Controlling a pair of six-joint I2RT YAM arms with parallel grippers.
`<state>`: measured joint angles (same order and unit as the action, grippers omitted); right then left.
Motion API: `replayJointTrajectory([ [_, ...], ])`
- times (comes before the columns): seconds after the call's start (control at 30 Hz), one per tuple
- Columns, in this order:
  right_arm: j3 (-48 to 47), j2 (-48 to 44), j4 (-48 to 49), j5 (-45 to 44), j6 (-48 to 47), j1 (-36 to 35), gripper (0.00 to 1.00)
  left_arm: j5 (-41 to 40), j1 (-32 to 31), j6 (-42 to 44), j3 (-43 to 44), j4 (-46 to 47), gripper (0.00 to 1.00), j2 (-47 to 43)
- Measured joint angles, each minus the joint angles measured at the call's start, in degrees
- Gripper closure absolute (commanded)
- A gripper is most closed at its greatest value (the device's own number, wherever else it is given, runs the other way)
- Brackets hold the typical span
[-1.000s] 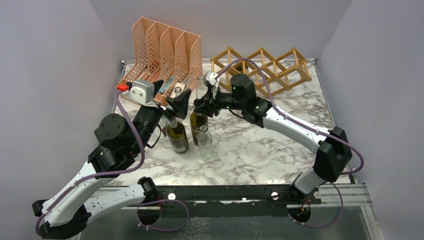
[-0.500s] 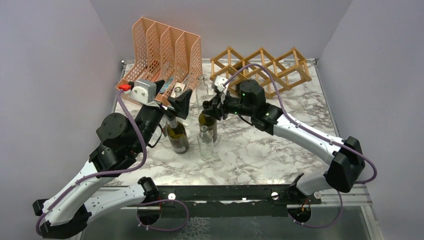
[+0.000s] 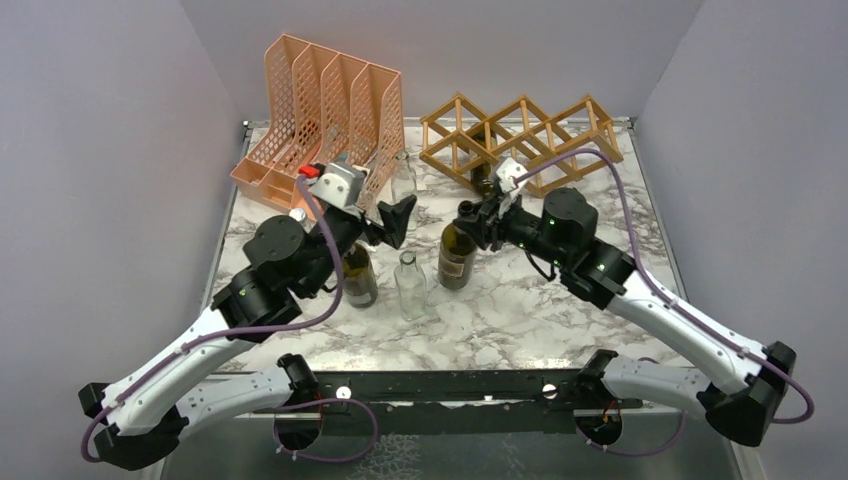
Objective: Put the wine bottle on the wine rack
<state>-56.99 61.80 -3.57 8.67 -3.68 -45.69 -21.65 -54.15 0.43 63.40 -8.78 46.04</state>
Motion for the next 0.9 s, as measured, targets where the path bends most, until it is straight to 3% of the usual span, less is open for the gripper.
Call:
replayJointTrajectory([
  [0.3, 0.46, -12.74, -7.78, -8.46, 4.11, 0.0, 0.99, 13.88, 0.02, -1.03, -5.2, 3.61, 0.01, 8.68],
  [0.57, -5.33, -16.11, -19.93, -14.32, 9.2, 0.0, 0.99, 24.22, 0.02, -4.07, -9.64, 9.9, 0.01, 13.16],
  [0.9, -8.52, -20.52, -23.1, -13.88, 11.23, 0.0, 0.99, 38.34, 0.0, -4.9, -11.43, 18.93, 0.01, 17.53],
])
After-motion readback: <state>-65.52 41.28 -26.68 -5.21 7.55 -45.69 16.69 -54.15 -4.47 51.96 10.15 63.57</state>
